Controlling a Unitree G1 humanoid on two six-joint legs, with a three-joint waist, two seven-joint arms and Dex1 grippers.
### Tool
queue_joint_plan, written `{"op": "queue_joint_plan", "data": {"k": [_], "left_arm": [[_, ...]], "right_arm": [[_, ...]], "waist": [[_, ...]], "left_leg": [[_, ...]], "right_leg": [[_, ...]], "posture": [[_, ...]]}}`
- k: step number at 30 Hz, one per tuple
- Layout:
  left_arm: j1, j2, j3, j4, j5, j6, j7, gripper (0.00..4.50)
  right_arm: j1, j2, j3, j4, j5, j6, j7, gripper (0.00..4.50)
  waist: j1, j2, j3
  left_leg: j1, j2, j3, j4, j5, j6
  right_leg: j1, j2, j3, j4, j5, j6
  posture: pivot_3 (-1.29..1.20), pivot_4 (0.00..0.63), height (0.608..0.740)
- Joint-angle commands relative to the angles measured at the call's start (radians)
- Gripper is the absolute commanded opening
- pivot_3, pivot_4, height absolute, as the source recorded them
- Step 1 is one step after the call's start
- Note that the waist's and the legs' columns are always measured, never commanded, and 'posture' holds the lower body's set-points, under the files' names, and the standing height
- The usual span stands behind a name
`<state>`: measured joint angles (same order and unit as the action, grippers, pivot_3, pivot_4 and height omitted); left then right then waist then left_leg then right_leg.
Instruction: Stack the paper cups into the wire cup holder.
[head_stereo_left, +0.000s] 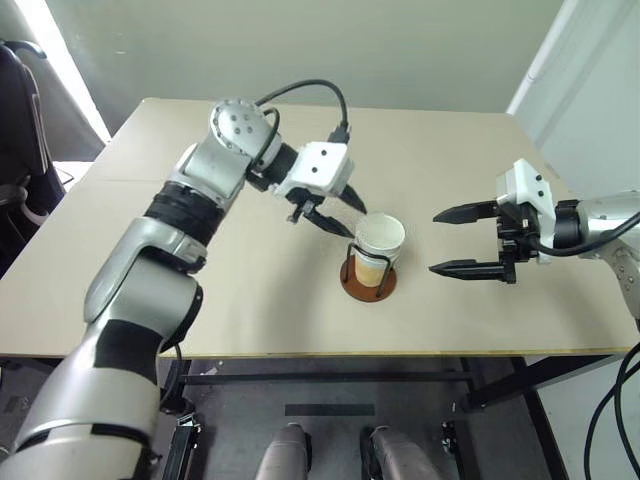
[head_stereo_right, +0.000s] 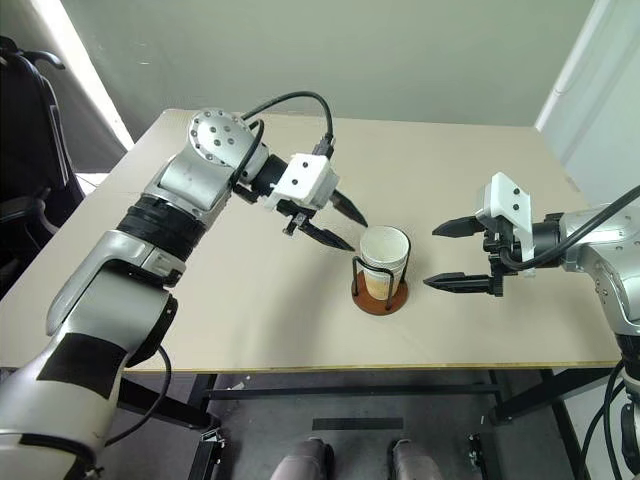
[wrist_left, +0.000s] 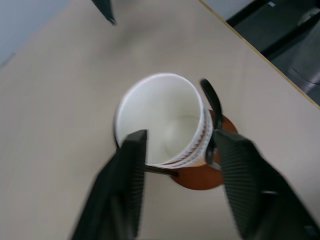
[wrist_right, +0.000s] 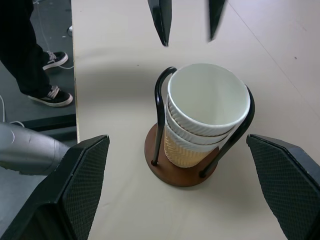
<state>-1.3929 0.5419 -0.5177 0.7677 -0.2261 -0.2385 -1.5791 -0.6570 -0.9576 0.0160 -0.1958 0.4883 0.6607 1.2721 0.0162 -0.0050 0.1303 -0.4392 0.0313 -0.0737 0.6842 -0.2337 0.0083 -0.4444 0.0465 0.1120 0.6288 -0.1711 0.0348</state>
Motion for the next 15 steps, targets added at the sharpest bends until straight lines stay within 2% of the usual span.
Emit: {"op": "queue_joint_plan", "data": {"k": [1, 3, 4, 8, 11, 15], "left_arm": [[-0.037, -0.001, 0.064, 0.005, -0.003, 0.051, -0.035, 3.68], [-0.040, 0.004, 0.102, 0.003, -0.016, 0.113, -0.035, 4.39], [-0.039, 0.012, 0.135, 0.002, -0.028, 0.161, -0.033, 4.45], [-0.012, 0.052, 0.269, -0.011, -0.069, 0.316, 0.044, 4.45], [0.118, 0.137, 0.400, -0.095, -0.110, 0.451, 0.154, 4.45], [0.271, 0.183, 0.504, -0.206, -0.122, 0.526, 0.280, 4.45]], "right_arm": [[-0.014, -0.016, -0.034, -0.001, 0.013, -0.011, 0.004, 4.50], [-0.015, -0.013, -0.036, 0.002, 0.014, -0.011, 0.001, 4.50], [-0.013, -0.009, -0.038, 0.003, 0.017, -0.011, -0.002, 4.50], [0.001, 0.019, -0.050, 0.017, 0.012, -0.043, -0.025, 4.50], [-0.008, 0.100, -0.067, 0.082, 0.001, -0.057, -0.116, 4.50], [-0.027, 0.170, -0.075, 0.188, -0.047, -0.119, -0.205, 4.50]], "waist": [[0.000, 0.000, 0.000], [0.000, 0.000, 0.000], [0.000, 0.000, 0.000], [-0.003, 0.000, 0.000], [-0.015, 0.003, -0.002], [-0.018, 0.005, -0.002]], "left_leg": [[0.000, 0.000, 0.000, 0.000, 0.000, 0.000], [0.000, 0.000, 0.000, 0.000, 0.000, 0.000], [0.000, 0.000, 0.000, 0.000, 0.000, 0.000], [0.000, 0.000, 0.000, 0.000, 0.000, 0.000], [0.003, 0.000, 0.000, -0.001, 0.000, 0.000], [0.004, 0.000, 0.001, -0.001, 0.002, 0.000]], "right_leg": [[0.000, 0.000, 0.000, 0.000, 0.000, 0.000], [0.000, 0.000, 0.000, 0.000, 0.000, 0.000], [0.000, 0.000, 0.000, 0.000, 0.000, 0.000], [0.000, 0.000, 0.000, 0.000, 0.000, 0.000], [0.001, 0.000, 0.001, 0.000, 0.000, 0.000], [0.001, 0.001, 0.001, 0.002, 0.000, 0.000]], "posture": [[0.00, 0.150, 0.740], [0.00, 0.150, 0.740], [0.00, 0.150, 0.740], [0.00, 0.150, 0.740], [0.00, 0.150, 0.740], [0.00, 0.150, 0.740]]}}
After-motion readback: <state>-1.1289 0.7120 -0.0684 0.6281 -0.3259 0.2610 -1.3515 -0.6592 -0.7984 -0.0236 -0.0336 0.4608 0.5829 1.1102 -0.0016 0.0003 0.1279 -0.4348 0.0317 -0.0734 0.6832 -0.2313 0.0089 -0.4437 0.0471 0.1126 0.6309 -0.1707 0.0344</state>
